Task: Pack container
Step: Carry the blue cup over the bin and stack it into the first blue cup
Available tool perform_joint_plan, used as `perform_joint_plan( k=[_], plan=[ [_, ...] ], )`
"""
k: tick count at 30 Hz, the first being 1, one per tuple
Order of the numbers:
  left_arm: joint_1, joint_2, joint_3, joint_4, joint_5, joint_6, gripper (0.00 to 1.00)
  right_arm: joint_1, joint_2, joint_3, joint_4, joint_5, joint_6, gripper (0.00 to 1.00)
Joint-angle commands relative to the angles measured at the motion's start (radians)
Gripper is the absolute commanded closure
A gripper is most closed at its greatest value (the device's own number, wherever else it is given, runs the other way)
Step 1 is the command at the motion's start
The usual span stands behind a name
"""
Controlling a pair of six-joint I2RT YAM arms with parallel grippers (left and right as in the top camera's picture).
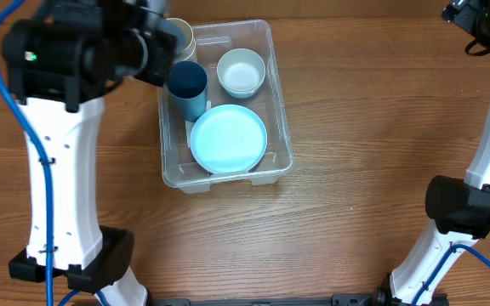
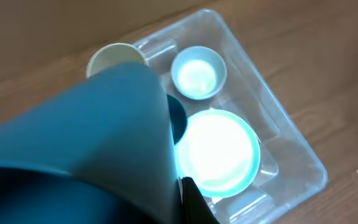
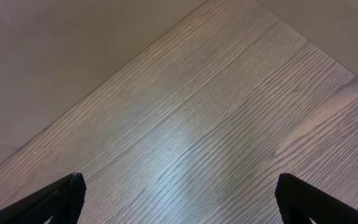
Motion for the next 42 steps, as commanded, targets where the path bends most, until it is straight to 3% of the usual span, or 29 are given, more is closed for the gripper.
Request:
perform_joint_plan(
  k=[1, 20, 30, 31, 35, 39, 42],
  plan=[
    [-0.032, 0.010, 0.012, -0.011, -0.039, 0.033, 0.96, 0.001, -0.001, 0.004, 0.005, 0.011, 0.001, 0.00],
    [-0.048, 0.219, 0.004, -0.056, 0.020, 0.041, 0.96, 0.001, -0.001, 0.004, 0.005, 0.011, 0.001, 0.00],
    [-0.048, 0.248, 0.004, -0.058, -0.122, 0.026, 0.96, 0.001, -0.001, 0.004, 0.005, 0.011, 0.001, 0.00],
    [-0.048, 0.248, 0.004, -0.057, -0.122, 0.026, 0.93, 0.001, -0.001, 0.004, 0.005, 0.011, 0.001, 0.00],
    [-0.048, 0.248, 0.004, -0.055, -0.121, 0.026, 0.62, 0.001, -0.001, 0.004, 0.005, 0.011, 0.001, 0.00],
    [-0.048, 0.248, 0.004, -0.054, -0.121, 0.026, 0.53, 0.001, -0.001, 0.004, 0.005, 0.011, 0.001, 0.00],
    [-0.048, 0.248, 0.004, -0.052, -0.121, 0.026, 0.51, 0.001, -0.001, 0.004, 0.005, 0.011, 0.001, 0.00]
  ],
)
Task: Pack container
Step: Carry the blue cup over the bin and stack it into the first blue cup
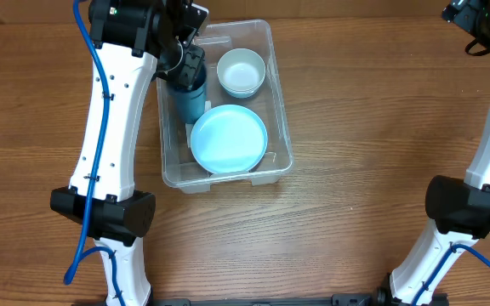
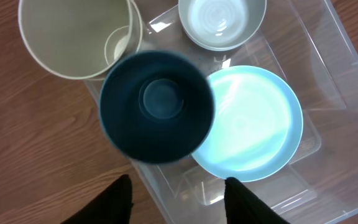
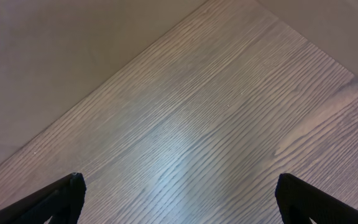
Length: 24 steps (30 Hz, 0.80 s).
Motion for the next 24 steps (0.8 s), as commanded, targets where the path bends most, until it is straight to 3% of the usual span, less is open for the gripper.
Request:
perform_joint_plan(
  k=[1, 7, 10, 12, 19, 24],
  plan=[
    [-0.006, -0.003, 0.004, 0.009, -0.008, 0.011, 0.50, 0.001, -0.001, 0.004, 0.005, 0.011, 0.001, 0.00],
    [-0.006, -0.014, 0.018, 0.024, 0.006, -0.025, 0.40, 0.001, -0.001, 0.004, 0.005, 0.011, 0.001, 0.00],
    [-0.006, -0.053, 0.044, 0.024, 0.006, -0.042, 0.30, 0.001, -0.001, 0.004, 0.005, 0.011, 0.001, 0.00],
    [-0.006, -0.095, 0.055, 0.027, 0.004, -0.050, 0.16, 0.001, -0.001, 0.004, 0.005, 0.011, 0.001, 0.00],
    [-0.006, -0.236, 0.055, 0.028, 0.005, -0.076, 0.14, 0.001, -0.001, 0.004, 0.005, 0.011, 0.001, 0.00],
    [-0.006, -0.302, 0.055, 0.022, 0.002, -0.076, 0.00, 0.001, -0.001, 0.004, 0.005, 0.011, 0.001, 0.00]
  ],
)
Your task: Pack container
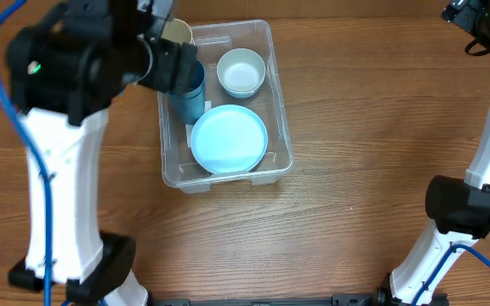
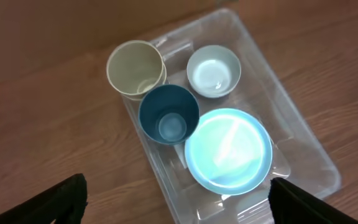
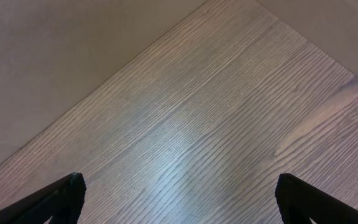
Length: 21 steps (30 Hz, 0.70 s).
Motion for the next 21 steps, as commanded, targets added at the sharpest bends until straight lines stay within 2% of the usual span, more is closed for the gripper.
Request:
perform_joint_plan(
  k=[1, 5, 14, 17, 21],
  plan=[
    [-0.006, -0.045, 0.015, 0.002, -0.004, -0.013, 0.00, 0.001, -0.001, 0.004, 0.005, 0.011, 0.001, 0.00],
    [-0.006, -0.067, 0.015, 0.001, -0.006, -0.060, 0.00, 0.001, -0.001, 0.004, 0.005, 0.011, 0.001, 0.00],
    [-0.006, -0.066, 0.012, -0.066, -0.014, -0.059, 0.00, 0.001, -0.001, 0.004, 0.005, 0.011, 0.001, 0.00],
    [-0.004, -0.080, 0.012, -0.066, -0.060, -0.062, 0.00, 0.001, -0.001, 0.004, 0.005, 0.011, 0.001, 0.00],
    [0.036, -0.127, 0.012, -0.066, -0.115, -0.132, 0.00, 0.001, -0.001, 0.004, 0.005, 0.011, 0.001, 0.00]
  ],
)
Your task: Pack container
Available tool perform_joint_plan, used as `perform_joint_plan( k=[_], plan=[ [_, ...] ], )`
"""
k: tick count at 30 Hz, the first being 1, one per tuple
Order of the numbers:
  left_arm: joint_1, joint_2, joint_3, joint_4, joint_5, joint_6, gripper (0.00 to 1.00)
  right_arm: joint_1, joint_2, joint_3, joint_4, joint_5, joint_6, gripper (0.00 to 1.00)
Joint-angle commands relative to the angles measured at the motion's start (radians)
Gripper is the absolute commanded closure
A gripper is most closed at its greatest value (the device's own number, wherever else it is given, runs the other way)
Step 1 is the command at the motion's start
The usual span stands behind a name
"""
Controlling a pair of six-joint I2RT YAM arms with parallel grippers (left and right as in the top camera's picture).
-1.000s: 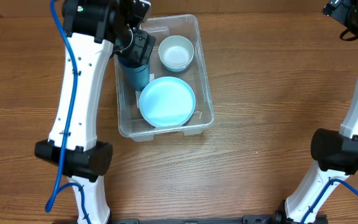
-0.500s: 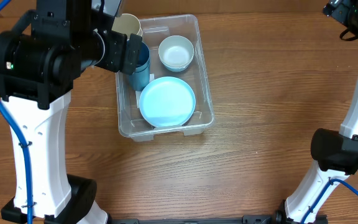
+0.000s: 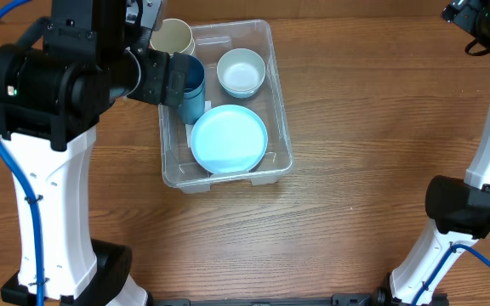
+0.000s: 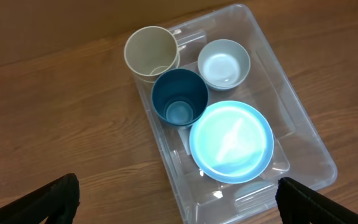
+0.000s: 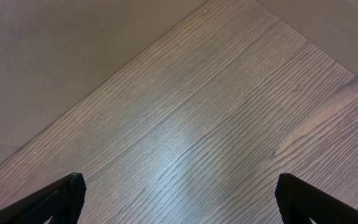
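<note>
A clear plastic container (image 3: 281,102) sits on the wooden table. Inside stand a dark blue cup (image 4: 179,98), upright at the left wall, a white bowl (image 4: 224,63) at the back and a light blue plate (image 4: 231,142) in front. A cream cup (image 4: 152,53) stands at the container's back-left corner; whether inside or just outside cannot be told. My left gripper (image 4: 178,190) hangs open high above the container, holding nothing. My right gripper (image 5: 179,193) is open over bare wood at the far right, away from everything.
The left arm's body (image 3: 66,76) covers the table to the left of the container in the overhead view. The right arm (image 3: 483,127) runs along the right edge. Bare wood (image 3: 373,187) lies between container and right arm.
My left gripper has risen a little and shifted, so the container looks smaller and further right in its view. The cups, bowl and plate have not moved. The right arm is unchanged.
First my left gripper held the dark blue cup tilted close over the container. Then the cup stood upright in the container below my opened fingers. After that the gripper was higher and wide open, and now it is higher still.
</note>
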Motion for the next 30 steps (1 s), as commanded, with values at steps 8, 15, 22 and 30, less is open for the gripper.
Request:
perform_joint_plan(
  k=[8, 15, 22, 30],
  plan=[
    [0.193, -0.230, -0.114, 0.056, -0.041, 0.057, 0.00, 0.001, -0.001, 0.004, 0.005, 0.011, 0.001, 0.00],
    [0.253, -0.581, -0.884, 0.755, 0.094, 0.180, 0.00, 0.001, -0.001, 0.004, 0.005, 0.011, 0.001, 0.00],
    [0.253, -0.932, -1.654, 1.410, 0.180, 0.178, 0.00, 0.001, -0.001, 0.004, 0.005, 0.011, 0.001, 0.00],
    [0.265, -1.319, -2.241, 1.870, 0.180, 0.172, 0.00, 0.001, -0.001, 0.004, 0.005, 0.011, 0.001, 0.00]
  ],
)
